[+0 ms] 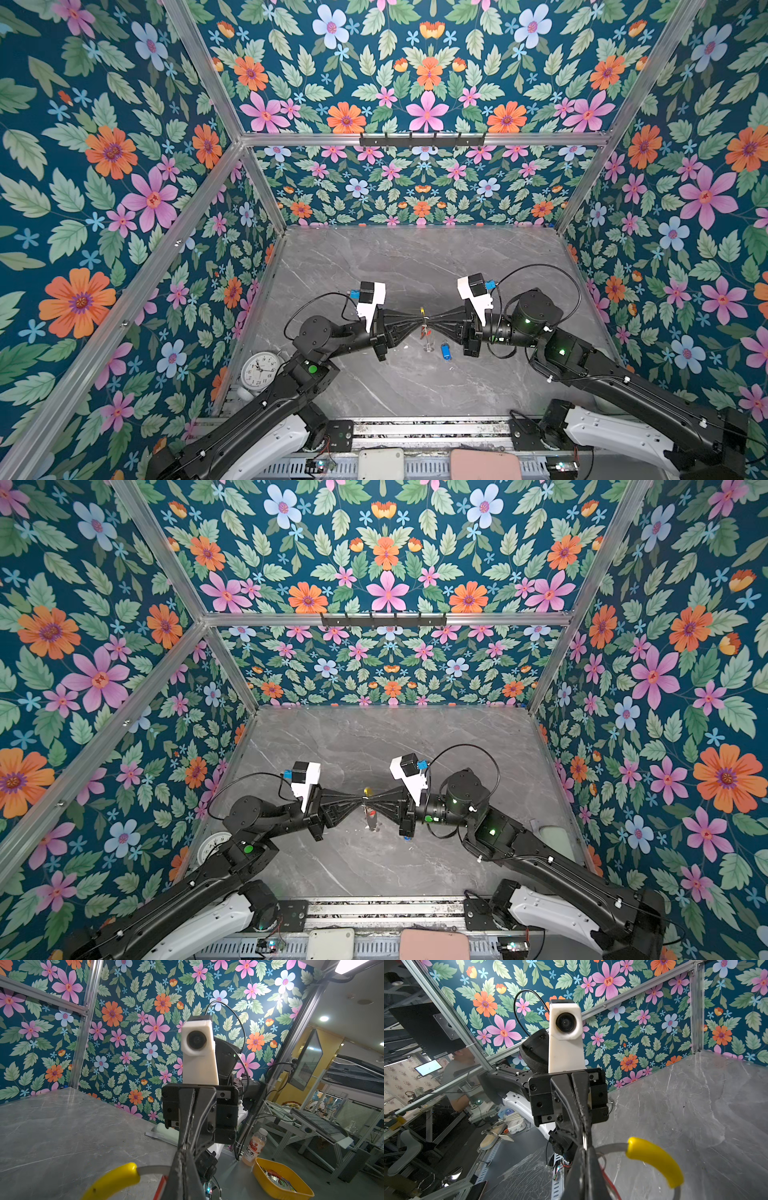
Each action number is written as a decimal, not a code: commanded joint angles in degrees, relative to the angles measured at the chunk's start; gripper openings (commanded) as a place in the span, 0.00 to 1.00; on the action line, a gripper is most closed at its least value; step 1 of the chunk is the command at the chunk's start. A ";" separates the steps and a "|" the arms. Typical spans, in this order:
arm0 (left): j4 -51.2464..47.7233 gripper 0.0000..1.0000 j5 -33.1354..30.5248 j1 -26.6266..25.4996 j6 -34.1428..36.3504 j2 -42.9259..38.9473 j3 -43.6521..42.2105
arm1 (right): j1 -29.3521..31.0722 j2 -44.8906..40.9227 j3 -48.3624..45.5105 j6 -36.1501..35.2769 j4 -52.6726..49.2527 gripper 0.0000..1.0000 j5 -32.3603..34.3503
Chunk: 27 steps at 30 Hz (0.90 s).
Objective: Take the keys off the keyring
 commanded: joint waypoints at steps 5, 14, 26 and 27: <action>0.99 0.00 -0.65 -0.03 0.76 -0.37 0.24 | 0.04 -0.14 0.12 -0.79 0.27 0.00 -0.87; -3.07 0.22 -0.85 0.01 1.21 -2.05 0.85 | -0.96 0.30 1.45 -2.40 -2.48 0.00 -4.75; -19.38 0.29 1.16 0.06 5.03 -2.20 6.83 | -3.35 0.47 3.82 -4.92 -8.48 0.00 -8.50; -21.22 0.29 1.72 0.07 5.43 -1.61 7.84 | -3.37 0.48 4.14 -5.45 -9.47 0.00 -8.59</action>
